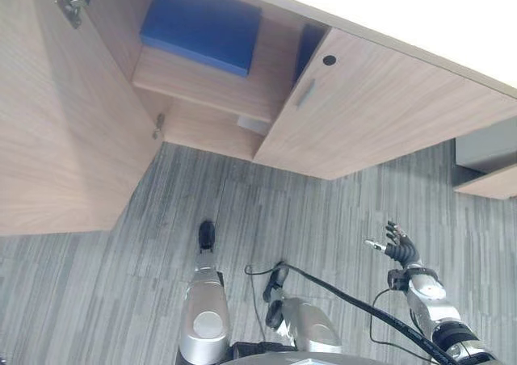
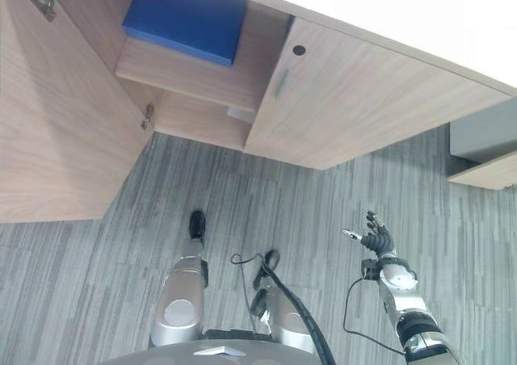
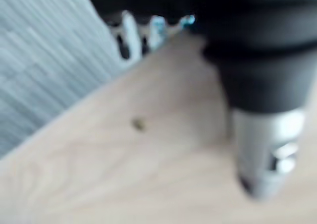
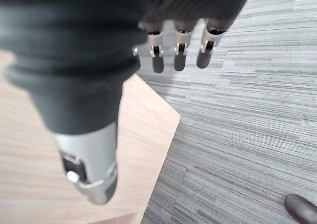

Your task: Put the empty folder in the office cabinet

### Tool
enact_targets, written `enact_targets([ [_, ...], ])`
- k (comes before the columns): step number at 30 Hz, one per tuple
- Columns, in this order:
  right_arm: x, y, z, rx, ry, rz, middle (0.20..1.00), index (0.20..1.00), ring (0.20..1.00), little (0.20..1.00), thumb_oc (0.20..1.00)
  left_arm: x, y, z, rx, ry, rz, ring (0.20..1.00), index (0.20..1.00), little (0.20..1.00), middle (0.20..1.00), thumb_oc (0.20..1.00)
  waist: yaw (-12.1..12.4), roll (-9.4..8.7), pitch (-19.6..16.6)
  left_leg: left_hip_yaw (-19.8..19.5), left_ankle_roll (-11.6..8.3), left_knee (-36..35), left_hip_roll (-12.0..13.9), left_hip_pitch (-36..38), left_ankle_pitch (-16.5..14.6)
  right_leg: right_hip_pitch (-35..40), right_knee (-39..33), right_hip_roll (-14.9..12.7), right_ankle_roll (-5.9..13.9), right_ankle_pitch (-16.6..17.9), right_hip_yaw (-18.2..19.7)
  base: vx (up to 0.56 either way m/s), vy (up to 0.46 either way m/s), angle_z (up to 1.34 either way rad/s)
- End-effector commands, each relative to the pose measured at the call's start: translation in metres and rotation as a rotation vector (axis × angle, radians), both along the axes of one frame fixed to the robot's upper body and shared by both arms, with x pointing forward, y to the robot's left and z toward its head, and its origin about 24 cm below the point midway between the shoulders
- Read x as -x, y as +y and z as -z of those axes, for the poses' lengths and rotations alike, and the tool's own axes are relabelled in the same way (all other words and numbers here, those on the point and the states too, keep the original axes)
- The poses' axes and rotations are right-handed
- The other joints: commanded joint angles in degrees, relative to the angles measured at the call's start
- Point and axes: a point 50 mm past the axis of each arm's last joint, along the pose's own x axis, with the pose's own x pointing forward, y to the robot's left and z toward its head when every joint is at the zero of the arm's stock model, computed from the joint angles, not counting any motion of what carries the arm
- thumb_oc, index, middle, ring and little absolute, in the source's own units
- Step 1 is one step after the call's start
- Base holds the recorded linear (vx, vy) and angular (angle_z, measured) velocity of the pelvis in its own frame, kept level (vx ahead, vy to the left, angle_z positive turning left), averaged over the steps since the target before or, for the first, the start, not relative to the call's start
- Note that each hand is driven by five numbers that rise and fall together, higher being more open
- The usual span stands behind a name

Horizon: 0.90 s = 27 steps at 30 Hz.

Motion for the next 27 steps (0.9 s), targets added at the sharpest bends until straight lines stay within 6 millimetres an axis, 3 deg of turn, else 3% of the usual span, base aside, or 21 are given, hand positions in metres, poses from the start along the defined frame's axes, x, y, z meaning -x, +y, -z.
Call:
enact_targets([
  [1, -0.003, -0.026, -0.018, 0.088, -0.060, 0.071, 1.000, 1.000, 1.000, 1.000, 1.000, -0.060, -0.071, 0.031, 0.007, 0.077, 0.423, 1.000, 1.000, 1.000, 1.000, 1.000, -7.4, 4.55, -6.3, 2.7, 1.35, -0.3, -1.2, 7.2, -13.2, -3.4, 3.6, 1.2, 0.57, -0.8, 4.0, 0.06, 0.030, -0.15],
  [7, 0.010, -0.016, -0.007, 0.142, -0.026, 0.051, 1.000, 1.000, 1.000, 1.000, 1.000, -0.071, -0.128, 0.073, 0.144, 0.101, 0.550, 1.000, 1.000, 1.000, 1.000, 1.000, -10.5, 7.41, -8.1, 3.3, 1.45, -0.8, -2.2, 9.4, -13.2, -2.5, 2.9, 0.9, 0.17, -0.7, 6.0, 0.09, 0.012, -0.07],
  [12, 0.031, -0.003, 0.014, 0.144, 0.130, -0.035, 1.000, 1.000, 1.000, 1.000, 1.000, -0.066, -0.164, 0.104, 0.266, 0.140, 0.568, 1.000, 1.000, 1.000, 1.000, 1.000, -12.0, 8.99, -10.1, 2.9, 1.24, -1.3, -2.9, 11.4, -12.9, -0.9, 2.3, 0.8, -0.19, -0.9, 6.6, 0.13, -0.053, -0.26],
  [20, 0.062, 0.007, 0.036, 0.121, 0.235, -0.018, 1.000, 1.000, 1.000, 1.000, 1.000, -0.051, -0.197, 0.140, 0.385, 0.238, 0.575, 1.000, 1.000, 1.000, 1.000, 1.000, -14.7, 9.53, -13.6, 3.9, 0.38, -2.0, -2.7, 14.5, -12.5, 1.4, 0.9, 1.5, -0.69, -0.8, 7.7, 0.14, -0.088, -0.37],
  [25, 0.067, 0.008, 0.039, 0.132, 0.246, -0.018, 1.000, 1.000, 1.000, 1.000, 1.000, -0.056, -0.206, 0.143, 0.382, 0.261, 0.572, 1.000, 1.000, 1.000, 1.000, 1.000, -16.7, 9.98, -14.8, 5.4, 0.11, -2.0, -2.4, 16.1, -12.7, 2.3, 0.2, 2.1, -0.93, -0.9, 9.0, 0.12, -0.048, -0.27],
  [27, 0.071, 0.006, 0.040, 0.148, 0.261, -0.017, 1.000, 1.000, 1.000, 1.000, 1.000, -0.066, -0.206, 0.136, 0.355, 0.244, 0.566, 1.000, 1.000, 1.000, 1.000, 1.000, -18.4, 10.50, -15.4, 6.7, 0.02, -2.2, -2.2, 17.2, -12.9, 2.8, -0.1, 2.5, -0.99, -1.0, 10.2, 0.15, 0.001, -0.53],
])
